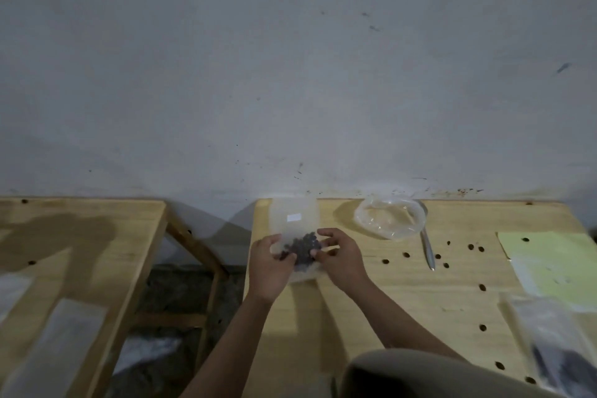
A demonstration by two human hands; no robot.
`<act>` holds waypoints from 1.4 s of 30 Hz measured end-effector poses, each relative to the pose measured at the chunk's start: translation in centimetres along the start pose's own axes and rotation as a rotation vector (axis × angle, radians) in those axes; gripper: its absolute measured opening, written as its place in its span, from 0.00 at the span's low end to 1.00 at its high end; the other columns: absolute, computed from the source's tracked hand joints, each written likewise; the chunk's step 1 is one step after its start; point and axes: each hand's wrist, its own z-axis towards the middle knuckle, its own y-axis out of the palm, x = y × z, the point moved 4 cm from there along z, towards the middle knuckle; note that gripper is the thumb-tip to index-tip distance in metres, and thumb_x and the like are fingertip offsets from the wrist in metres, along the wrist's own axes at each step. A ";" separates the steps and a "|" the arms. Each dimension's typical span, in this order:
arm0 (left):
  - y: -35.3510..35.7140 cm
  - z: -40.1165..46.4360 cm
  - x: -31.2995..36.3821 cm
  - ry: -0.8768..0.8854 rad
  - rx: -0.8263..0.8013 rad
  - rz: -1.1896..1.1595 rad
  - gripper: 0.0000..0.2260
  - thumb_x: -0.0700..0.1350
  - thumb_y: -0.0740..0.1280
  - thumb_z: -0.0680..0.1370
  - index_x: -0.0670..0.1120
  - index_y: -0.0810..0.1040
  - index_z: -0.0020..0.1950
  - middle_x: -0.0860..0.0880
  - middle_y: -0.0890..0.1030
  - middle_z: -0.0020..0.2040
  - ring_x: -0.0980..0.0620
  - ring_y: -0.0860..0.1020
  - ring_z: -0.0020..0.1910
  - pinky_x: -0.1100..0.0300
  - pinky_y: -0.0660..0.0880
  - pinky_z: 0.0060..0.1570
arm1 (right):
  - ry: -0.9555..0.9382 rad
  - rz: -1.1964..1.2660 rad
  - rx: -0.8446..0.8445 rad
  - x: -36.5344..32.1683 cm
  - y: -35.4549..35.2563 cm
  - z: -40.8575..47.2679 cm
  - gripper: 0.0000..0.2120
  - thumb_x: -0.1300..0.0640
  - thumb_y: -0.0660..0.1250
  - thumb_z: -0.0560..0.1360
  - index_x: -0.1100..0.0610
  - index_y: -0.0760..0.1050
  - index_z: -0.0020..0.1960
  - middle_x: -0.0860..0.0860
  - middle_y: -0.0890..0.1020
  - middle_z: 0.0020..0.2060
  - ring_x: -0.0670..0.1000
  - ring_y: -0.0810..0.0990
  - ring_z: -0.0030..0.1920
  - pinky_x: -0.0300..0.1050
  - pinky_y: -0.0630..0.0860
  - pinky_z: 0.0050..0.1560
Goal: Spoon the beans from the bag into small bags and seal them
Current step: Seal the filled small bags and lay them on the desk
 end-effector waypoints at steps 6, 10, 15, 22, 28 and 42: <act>0.5 3.9 -1.9 0.113 -0.033 0.282 0.20 0.41 0.70 0.75 0.43 0.72 0.66 0.46 0.69 0.67 0.48 0.72 0.62 0.60 0.72 0.59 | -0.024 -0.339 0.024 1.4 2.7 4.2 0.19 0.57 0.72 0.70 0.58 0.74 0.60 0.56 0.77 0.50 0.54 0.77 0.49 0.39 0.71 0.45; 1.2 5.7 -2.6 0.123 -0.112 0.447 0.22 0.46 0.69 0.75 0.45 0.71 0.68 0.47 0.67 0.70 0.47 0.67 0.69 0.51 0.69 0.67 | 0.025 -0.435 -0.001 2.3 3.2 5.5 0.19 0.55 0.70 0.72 0.58 0.73 0.61 0.58 0.75 0.54 0.55 0.77 0.51 0.39 0.69 0.46; 0.9 6.0 -1.7 0.163 -0.094 0.528 0.21 0.49 0.68 0.76 0.48 0.72 0.68 0.48 0.63 0.73 0.48 0.61 0.73 0.52 0.54 0.73 | 0.024 -0.444 -0.022 2.1 2.6 5.8 0.22 0.52 0.70 0.73 0.56 0.71 0.64 0.57 0.69 0.57 0.55 0.76 0.49 0.45 0.74 0.53; 1.4 0.4 1.6 0.208 0.044 0.343 0.19 0.47 0.67 0.77 0.46 0.72 0.67 0.50 0.64 0.72 0.46 0.59 0.72 0.55 0.60 0.67 | -0.067 -0.314 0.060 2.4 -1.8 1.4 0.19 0.57 0.69 0.74 0.57 0.73 0.63 0.56 0.71 0.57 0.53 0.77 0.54 0.39 0.73 0.54; 10.4 -7.1 4.1 0.273 -0.166 0.184 0.17 0.45 0.69 0.76 0.49 0.74 0.65 0.51 0.70 0.65 0.51 0.69 0.65 0.60 0.69 0.59 | -0.042 -0.248 0.265 6.1 -11.2 -4.9 0.14 0.57 0.70 0.73 0.59 0.78 0.57 0.55 0.76 0.53 0.50 0.79 0.47 0.38 0.75 0.49; 32.4 -21.8 4.5 0.034 -0.731 0.226 0.13 0.48 0.67 0.77 0.48 0.73 0.61 0.52 0.76 0.56 0.55 0.75 0.51 0.66 0.70 0.45 | 0.409 -0.467 0.550 21.0 -36.0 -14.0 0.18 0.55 0.65 0.74 0.57 0.73 0.64 0.58 0.75 0.60 0.59 0.74 0.60 0.55 0.75 0.55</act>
